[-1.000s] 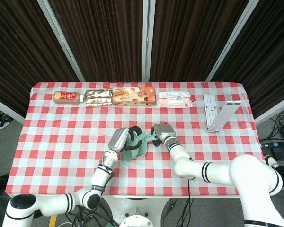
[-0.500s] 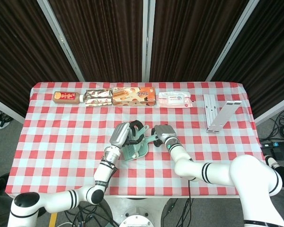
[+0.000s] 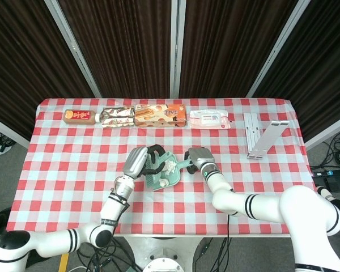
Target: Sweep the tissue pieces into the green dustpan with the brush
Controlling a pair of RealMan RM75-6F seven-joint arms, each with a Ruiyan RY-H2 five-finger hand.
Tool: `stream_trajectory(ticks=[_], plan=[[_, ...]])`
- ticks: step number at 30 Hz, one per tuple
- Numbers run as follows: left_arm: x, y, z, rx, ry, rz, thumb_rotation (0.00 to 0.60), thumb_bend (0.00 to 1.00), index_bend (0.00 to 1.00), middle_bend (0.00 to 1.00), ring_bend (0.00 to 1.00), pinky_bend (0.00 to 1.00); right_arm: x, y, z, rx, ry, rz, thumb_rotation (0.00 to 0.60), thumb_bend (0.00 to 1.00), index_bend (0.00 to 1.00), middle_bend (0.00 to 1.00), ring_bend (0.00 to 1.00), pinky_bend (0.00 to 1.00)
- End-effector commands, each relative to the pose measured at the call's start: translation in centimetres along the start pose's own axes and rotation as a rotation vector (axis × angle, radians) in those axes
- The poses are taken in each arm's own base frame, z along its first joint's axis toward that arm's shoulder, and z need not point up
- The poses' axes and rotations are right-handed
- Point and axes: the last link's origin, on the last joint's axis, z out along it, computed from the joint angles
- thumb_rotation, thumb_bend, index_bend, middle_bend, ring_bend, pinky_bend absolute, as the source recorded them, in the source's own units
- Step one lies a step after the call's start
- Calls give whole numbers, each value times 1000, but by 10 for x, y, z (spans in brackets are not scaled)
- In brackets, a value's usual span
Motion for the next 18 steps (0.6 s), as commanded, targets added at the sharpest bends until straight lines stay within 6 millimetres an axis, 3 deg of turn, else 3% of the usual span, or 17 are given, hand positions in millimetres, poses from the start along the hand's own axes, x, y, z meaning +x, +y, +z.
stream_trajectory(ticks=[1, 4, 9, 12, 18], plan=[[8, -7, -2, 3, 21, 25, 600, 482, 483, 512, 628, 883, 0, 2, -1, -1, -2, -1, 600, 381, 605, 560, 286, 109], [15, -14, -4, 22, 36, 17, 600, 482, 483, 512, 627, 883, 1, 4, -2, -5, -8, 3, 600, 339, 450, 486, 257, 101], [21, -20, -7, 42, 32, 3, 600, 482, 483, 512, 626, 882, 3, 6, -3, -5, 1, 5, 600, 174, 243, 359, 163, 73], [23, -20, -8, 38, 38, 6, 600, 482, 483, 512, 626, 882, 4, 6, -5, -5, 7, -4, 600, 97, 168, 305, 114, 58], [39, -27, -11, 25, 77, 57, 600, 482, 483, 512, 626, 883, 13, 11, -14, -4, 45, -30, 600, 81, 95, 249, 84, 44]])
